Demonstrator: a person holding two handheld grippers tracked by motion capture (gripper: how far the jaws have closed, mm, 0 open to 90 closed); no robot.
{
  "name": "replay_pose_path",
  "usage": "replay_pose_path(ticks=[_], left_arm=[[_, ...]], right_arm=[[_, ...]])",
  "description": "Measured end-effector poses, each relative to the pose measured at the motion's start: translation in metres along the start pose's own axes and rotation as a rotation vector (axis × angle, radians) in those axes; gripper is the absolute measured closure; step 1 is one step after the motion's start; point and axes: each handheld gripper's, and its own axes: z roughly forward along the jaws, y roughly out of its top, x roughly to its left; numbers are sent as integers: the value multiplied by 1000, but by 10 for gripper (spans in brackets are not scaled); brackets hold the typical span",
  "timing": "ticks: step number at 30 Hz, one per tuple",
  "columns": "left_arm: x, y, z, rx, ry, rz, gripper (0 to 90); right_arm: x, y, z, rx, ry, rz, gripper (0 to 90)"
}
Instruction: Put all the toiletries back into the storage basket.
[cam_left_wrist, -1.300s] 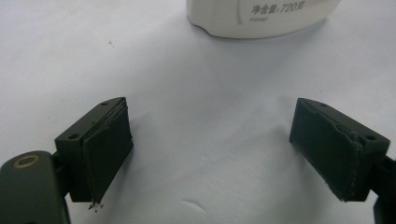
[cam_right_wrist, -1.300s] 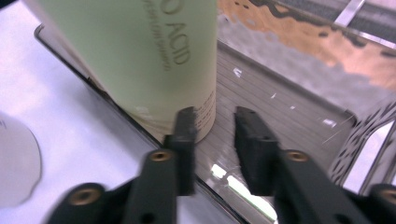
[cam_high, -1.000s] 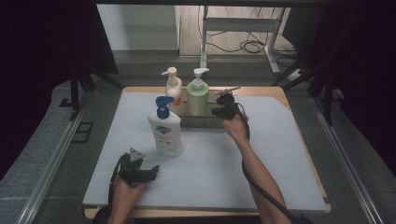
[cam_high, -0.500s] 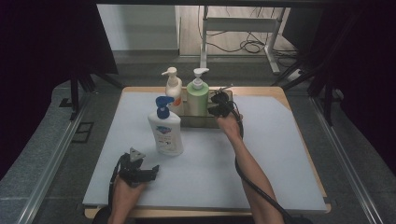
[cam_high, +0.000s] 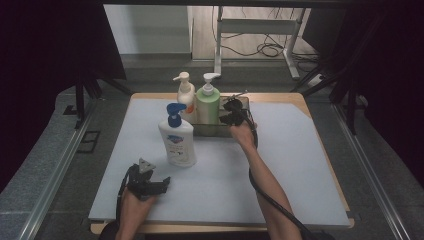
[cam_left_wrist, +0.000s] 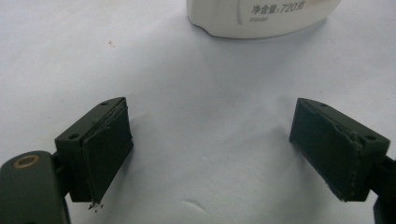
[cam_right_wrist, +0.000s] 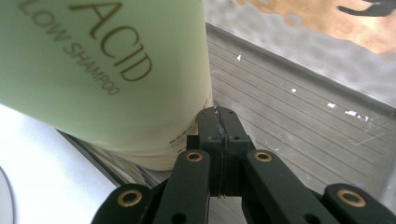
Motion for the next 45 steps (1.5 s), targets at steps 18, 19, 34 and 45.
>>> replay_pose_path(ticks=[18,19,34,45], left_arm=[[0,0,0,0,0,0,123],[0,0,0,0,0,0,123],[0,0,0,0,0,1,124],[-1,0,0,-1,2,3,125]], right_arm=[[8,1,3,1,-1,-10,896],[8,1,3,0,1,-11,895],[5,-2,-6,-25,-13,-36,744],[1,-6,-19,-54,-25,-77,552]])
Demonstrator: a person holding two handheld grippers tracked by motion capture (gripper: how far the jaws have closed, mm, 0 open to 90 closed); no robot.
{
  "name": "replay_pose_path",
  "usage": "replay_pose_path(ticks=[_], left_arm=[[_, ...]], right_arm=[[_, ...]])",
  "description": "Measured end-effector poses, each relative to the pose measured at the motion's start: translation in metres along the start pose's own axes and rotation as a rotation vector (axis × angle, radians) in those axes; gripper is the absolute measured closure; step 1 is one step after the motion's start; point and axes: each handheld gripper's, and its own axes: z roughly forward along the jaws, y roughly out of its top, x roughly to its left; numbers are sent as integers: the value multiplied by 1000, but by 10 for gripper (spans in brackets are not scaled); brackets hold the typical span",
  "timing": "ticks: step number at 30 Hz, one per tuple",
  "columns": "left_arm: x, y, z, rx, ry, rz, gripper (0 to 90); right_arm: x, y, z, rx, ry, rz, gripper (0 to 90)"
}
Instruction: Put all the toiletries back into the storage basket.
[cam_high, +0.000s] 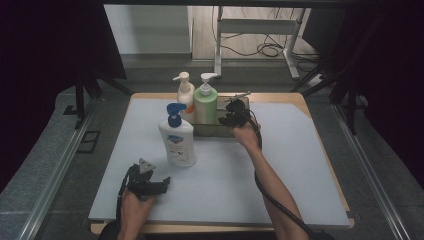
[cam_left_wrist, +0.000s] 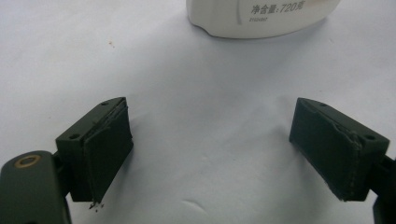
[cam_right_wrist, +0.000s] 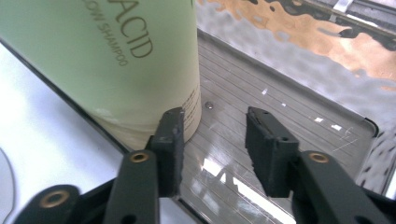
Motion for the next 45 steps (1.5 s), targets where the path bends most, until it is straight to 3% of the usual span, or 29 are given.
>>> replay_pose_path(ticks=[6,10,14,31,45], left_arm=[[0,0,0,0,-1,-1,124],[0,0,0,0,-1,-1,124],[0,0,0,-1,-2,-2,124],[0,0,0,-1,-2,-2,123],[0,0,0,0,-1,-1,123]], right_arm=[[5,0,-11,-25,10,-31,414],[10,1,-20,-28,0,-74,356],[13,1,-28,-45,7,-86,310],[23,-11,-58,-51,42,-144,180],[24,-36,-80,-43,41,-179,93]])
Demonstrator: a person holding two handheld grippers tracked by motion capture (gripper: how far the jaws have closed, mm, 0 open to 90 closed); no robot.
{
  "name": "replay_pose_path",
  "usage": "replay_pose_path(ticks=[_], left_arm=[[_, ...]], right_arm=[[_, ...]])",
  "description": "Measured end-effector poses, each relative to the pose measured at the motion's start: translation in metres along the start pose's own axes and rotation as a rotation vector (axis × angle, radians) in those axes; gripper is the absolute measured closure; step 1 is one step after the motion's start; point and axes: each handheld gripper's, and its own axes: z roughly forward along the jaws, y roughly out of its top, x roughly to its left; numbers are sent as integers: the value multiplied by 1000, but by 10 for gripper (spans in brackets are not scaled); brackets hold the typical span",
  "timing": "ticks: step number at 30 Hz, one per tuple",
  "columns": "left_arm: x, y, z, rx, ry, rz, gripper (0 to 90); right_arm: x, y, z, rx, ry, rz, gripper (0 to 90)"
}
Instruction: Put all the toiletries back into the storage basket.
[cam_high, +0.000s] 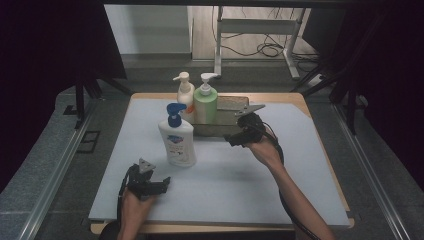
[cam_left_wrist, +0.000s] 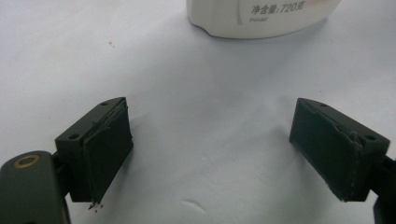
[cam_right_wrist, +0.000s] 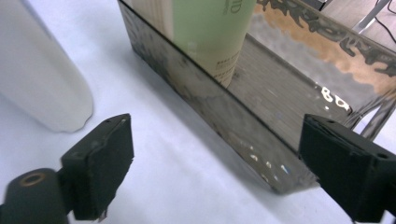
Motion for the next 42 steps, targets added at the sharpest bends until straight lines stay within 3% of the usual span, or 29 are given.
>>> replay_pose_path(ticks=[7,13,20,29,42], left_arm=[[0,0,0,0,0,0,124],[0,0,0,-1,0,1,124],[-1,0,0,-10,2,-3,129],[-2,-1,-1,-13,6,8,138],[-2,0,-1,-8,2,7,144]], right_arm=[[4,-13,-12,11,-11,-23,17],[7,-24,-22,9,-22,-40,3],[8,-42,-34,-6,-19,-14,2],[9,-67,-42,1,-43,-15,0],[14,-116,-45,8,-48,47,0]])
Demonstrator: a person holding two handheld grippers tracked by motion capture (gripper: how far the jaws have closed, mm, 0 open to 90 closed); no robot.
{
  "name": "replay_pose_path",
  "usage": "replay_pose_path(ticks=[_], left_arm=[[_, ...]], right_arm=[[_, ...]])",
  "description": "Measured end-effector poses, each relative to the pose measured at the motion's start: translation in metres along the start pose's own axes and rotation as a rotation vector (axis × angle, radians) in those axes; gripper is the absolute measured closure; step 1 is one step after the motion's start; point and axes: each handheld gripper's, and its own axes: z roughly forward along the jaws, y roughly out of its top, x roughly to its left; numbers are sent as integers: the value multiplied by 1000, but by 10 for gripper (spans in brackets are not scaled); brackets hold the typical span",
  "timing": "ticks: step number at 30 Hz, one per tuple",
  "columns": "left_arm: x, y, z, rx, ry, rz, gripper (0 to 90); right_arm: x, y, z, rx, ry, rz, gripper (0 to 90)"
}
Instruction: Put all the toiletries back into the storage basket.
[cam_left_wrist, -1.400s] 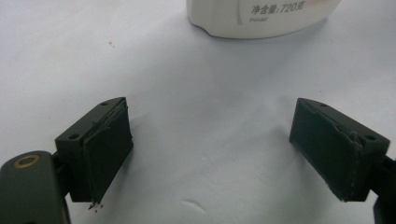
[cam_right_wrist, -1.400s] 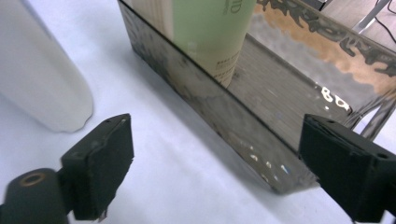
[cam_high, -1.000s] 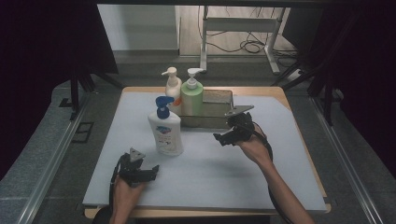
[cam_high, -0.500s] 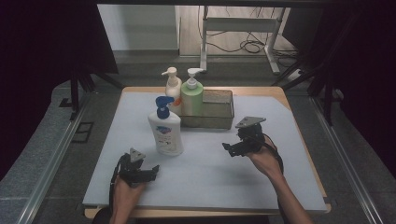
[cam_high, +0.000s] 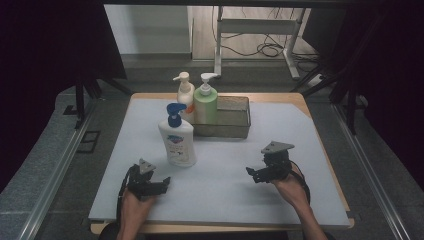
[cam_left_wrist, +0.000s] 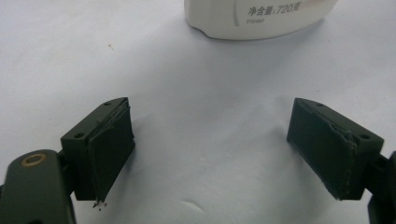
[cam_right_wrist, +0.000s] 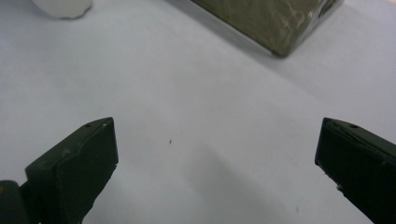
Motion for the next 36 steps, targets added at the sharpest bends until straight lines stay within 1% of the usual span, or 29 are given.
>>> replay_pose_path(ticks=[1,5,7,10,12,15,18,20,22,24,27,29,32,34,36], left_arm=[[0,0,0,0,0,-1,144],[0,0,0,-1,1,-4,151],[-1,0,-1,-4,-1,-7,162],[-1,0,-1,-8,0,-7,188],[-1,0,-2,-9,3,-14,209],[0,1,-3,-7,12,-28,256],[3,4,-2,-5,21,-37,334],[5,5,-2,-5,21,-40,360],[7,7,-1,-19,18,-52,398],[9,10,-1,-31,4,-59,452],[9,14,1,-49,-22,-57,579],[8,16,3,-50,-27,-46,673],[8,20,6,-51,-38,-50,808],[8,23,8,-52,-37,-50,874],[8,26,10,-51,-37,-51,892]], right_arm=[[0,-5,0,0,-2,9,0],[-1,-17,2,17,-8,17,0],[-1,-23,3,14,-8,29,0],[-1,-30,5,21,-15,32,0],[-1,-35,7,25,-13,39,0],[-2,-42,10,31,-11,47,0],[-3,-48,14,40,-10,58,0],[-4,-51,16,47,2,72,0],[-5,-51,16,47,6,80,0],[-5,-51,16,48,3,79,0],[-5,-51,17,48,2,78,0],[-5,-51,17,48,2,80,0],[-5,-51,17,48,3,80,0],[-5,-51,17,47,3,80,0],[-5,-51,17,47,3,79,0]])
